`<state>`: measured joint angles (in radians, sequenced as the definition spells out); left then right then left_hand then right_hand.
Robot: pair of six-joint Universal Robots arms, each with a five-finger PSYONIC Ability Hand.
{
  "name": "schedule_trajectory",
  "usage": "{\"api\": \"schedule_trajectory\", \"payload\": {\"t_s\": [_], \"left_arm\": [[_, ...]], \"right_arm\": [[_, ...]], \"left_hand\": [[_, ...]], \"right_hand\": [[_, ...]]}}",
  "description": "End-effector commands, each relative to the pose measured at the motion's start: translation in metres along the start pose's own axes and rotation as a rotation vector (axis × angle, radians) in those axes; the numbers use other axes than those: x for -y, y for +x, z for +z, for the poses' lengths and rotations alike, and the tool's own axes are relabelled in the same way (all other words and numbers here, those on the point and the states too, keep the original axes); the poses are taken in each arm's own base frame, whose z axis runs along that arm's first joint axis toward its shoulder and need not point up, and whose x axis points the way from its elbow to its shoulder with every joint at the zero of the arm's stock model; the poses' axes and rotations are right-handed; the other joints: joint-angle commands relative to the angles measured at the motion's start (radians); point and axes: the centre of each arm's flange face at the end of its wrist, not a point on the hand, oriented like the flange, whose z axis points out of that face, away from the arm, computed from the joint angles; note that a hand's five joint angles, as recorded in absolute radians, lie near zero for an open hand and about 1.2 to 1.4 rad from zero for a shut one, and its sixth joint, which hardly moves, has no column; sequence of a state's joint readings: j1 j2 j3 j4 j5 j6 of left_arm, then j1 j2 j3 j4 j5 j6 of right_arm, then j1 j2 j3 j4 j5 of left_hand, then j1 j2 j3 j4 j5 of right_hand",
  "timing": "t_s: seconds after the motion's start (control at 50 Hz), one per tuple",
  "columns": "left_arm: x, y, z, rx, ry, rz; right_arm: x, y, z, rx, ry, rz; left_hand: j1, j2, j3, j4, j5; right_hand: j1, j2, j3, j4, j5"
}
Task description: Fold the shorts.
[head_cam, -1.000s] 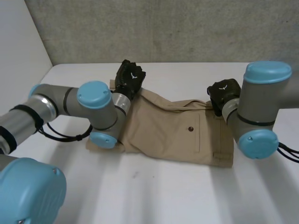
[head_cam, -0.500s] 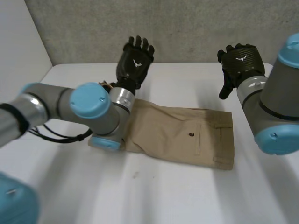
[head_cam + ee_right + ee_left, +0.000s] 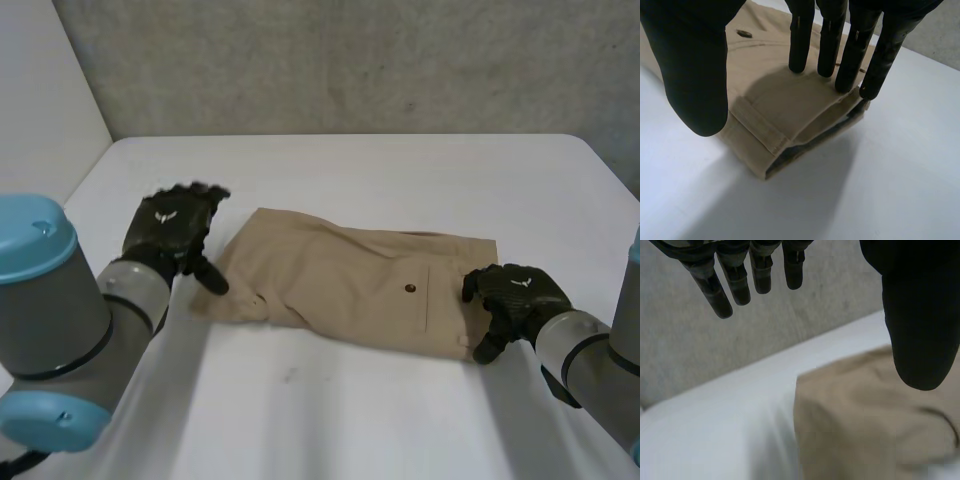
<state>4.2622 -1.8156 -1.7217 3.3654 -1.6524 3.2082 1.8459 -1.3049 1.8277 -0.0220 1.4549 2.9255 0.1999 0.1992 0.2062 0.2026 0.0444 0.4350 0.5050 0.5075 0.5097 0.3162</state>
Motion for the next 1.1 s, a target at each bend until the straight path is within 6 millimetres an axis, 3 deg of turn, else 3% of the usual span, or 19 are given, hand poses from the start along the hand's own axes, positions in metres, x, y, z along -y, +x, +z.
{"api": "schedule_trajectory", "payload": {"t_s": [0.02, 0.08, 0.12, 0.32, 0.46, 0.52, 0.64, 0.72, 0.74, 0.8, 0.82, 0.86, 0.88, 0.96, 1.02, 1.04, 1.06, 1.08, 1.1], "left_arm": [[-0.022, -0.008, -0.006, 0.02, -0.071, 0.006], [-0.025, -0.008, -0.008, 0.02, -0.083, 0.005], [-0.027, -0.007, -0.009, 0.02, -0.089, 0.005], [-0.01, -0.01, -0.017, 0.028, -0.033, 0.0], [0.01, -0.021, -0.027, 0.063, 0.029, -0.01], [0.016, -0.031, -0.031, 0.091, 0.051, -0.015], [0.02, -0.036, -0.037, 0.107, 0.068, -0.018], [0.02, -0.036, -0.04, 0.11, 0.068, -0.018], [0.02, -0.037, -0.04, 0.113, 0.068, -0.02], [0.019, -0.037, -0.041, 0.116, 0.068, -0.02], [0.018, -0.037, -0.042, 0.116, 0.065, -0.02], [0.018, -0.037, -0.042, 0.116, 0.063, -0.02], [0.017, -0.037, -0.043, 0.113, 0.06, -0.02], [0.017, -0.033, -0.045, 0.099, 0.066, -0.018], [0.019, -0.032, -0.044, 0.095, 0.072, -0.018], [0.021, -0.031, -0.043, 0.091, 0.08, -0.018], [0.023, -0.03, -0.043, 0.087, 0.087, -0.017], [0.024, -0.028, -0.043, 0.083, 0.093, -0.015], [0.03, -0.026, -0.042, 0.075, 0.112, -0.015]], "right_arm": [[-0.011, 0.005, 0.015, -0.021, 0.006, -0.002], [-0.013, 0.007, 0.022, -0.03, 0.019, -0.005], [-0.012, 0.009, 0.026, -0.041, 0.024, -0.006], [0.003, 0.061, 0.025, -0.193, 0.052, -0.037], [0.01, 0.129, 0.021, -0.343, -0.023, -0.135], [0.024, 0.129, 0.019, -0.31, -0.021, -0.164], [0.076, 0.08, 0.015, -0.166, 0.119, -0.149], [0.107, 0.018, 0.004, 0.006, 0.237, -0.192], [0.112, -0.016, -0.002, 0.104, 0.277, -0.23], [0.107, -0.068, -0.01, 0.254, 0.304, -0.291], [0.099, -0.1, -0.017, 0.35, 0.307, -0.329], [0.094, -0.115, -0.021, 0.397, 0.308, -0.35], [0.075, -0.146, -0.03, 0.502, 0.284, -0.407], [0.047, -0.167, -0.027, 0.563, 0.217, -0.471], [0.045, -0.166, -0.027, 0.559, 0.208, -0.477], [0.05, -0.166, -0.03, 0.561, 0.225, -0.468], [0.05, -0.166, -0.03, 0.561, 0.225, -0.468], [0.052, -0.165, -0.033, 0.558, 0.234, -0.463], [0.064, -0.161, -0.042, 0.548, 0.271, -0.428]], "left_hand": [[-0.025, -0.024, -0.031, -0.027, -0.044], [-0.025, -0.025, -0.032, -0.028, -0.044], [-0.025, -0.025, -0.032, -0.028, -0.044], [-0.025, -0.025, -0.032, -0.028, -0.044], [-0.025, -0.025, -0.032, -0.028, -0.044], [-0.025, -0.025, -0.032, -0.028, -0.044], [-0.025, -0.025, -0.032, -0.028, -0.044], [-0.025, -0.025, -0.032, -0.028, -0.044], [-0.025, -0.025, -0.032, -0.028, -0.044], [-0.025, -0.025, -0.032, -0.028, -0.044], [-0.025, -0.025, -0.032, -0.028, -0.044], [-0.025, -0.025, -0.032, -0.028, -0.044], [-0.025, -0.025, -0.032, -0.028, -0.044], [-0.025, -0.025, -0.032, -0.028, -0.044], [-0.025, -0.025, -0.032, -0.028, -0.044], [-0.025, -0.025, -0.032, -0.028, -0.044], [-0.025, -0.025, -0.032, -0.028, -0.044], [-0.025, -0.025, -0.032, -0.028, -0.044], [-0.025, -0.025, -0.032, -0.028, -0.044]], "right_hand": [[0.381, 0.31, 0.308, 0.306, 0.325], [0.612, 0.542, 0.54, 0.537, 0.556], [0.959, 0.889, 0.886, 0.884, 0.903], [0.961, 0.891, 0.889, 0.887, 0.906], [0.961, 0.891, 0.889, 0.887, 0.906], [0.961, 0.891, 0.889, 0.887, 0.906], [0.961, 0.891, 0.889, 0.887, 0.906], [0.961, 0.891, 0.889, 0.887, 0.906], [0.961, 0.891, 0.889, 0.887, 0.906], [0.961, 0.891, 0.889, 0.887, 0.906], [0.961, 0.891, 0.889, 0.887, 0.906], [0.961, 0.891, 0.889, 0.887, 0.906], [0.961, 0.891, 0.889, 0.887, 0.906], [0.961, 0.891, 0.889, 0.887, 0.906], [0.936, 0.866, 0.864, 0.861, 0.88], [0.564, 0.494, 0.491, 0.489, 0.508], [0.56, 0.49, 0.488, 0.485, 0.504], [0.322, 0.252, 0.249, 0.247, 0.266], [-0.23, -0.3, -0.302, -0.305, -0.286]]}}
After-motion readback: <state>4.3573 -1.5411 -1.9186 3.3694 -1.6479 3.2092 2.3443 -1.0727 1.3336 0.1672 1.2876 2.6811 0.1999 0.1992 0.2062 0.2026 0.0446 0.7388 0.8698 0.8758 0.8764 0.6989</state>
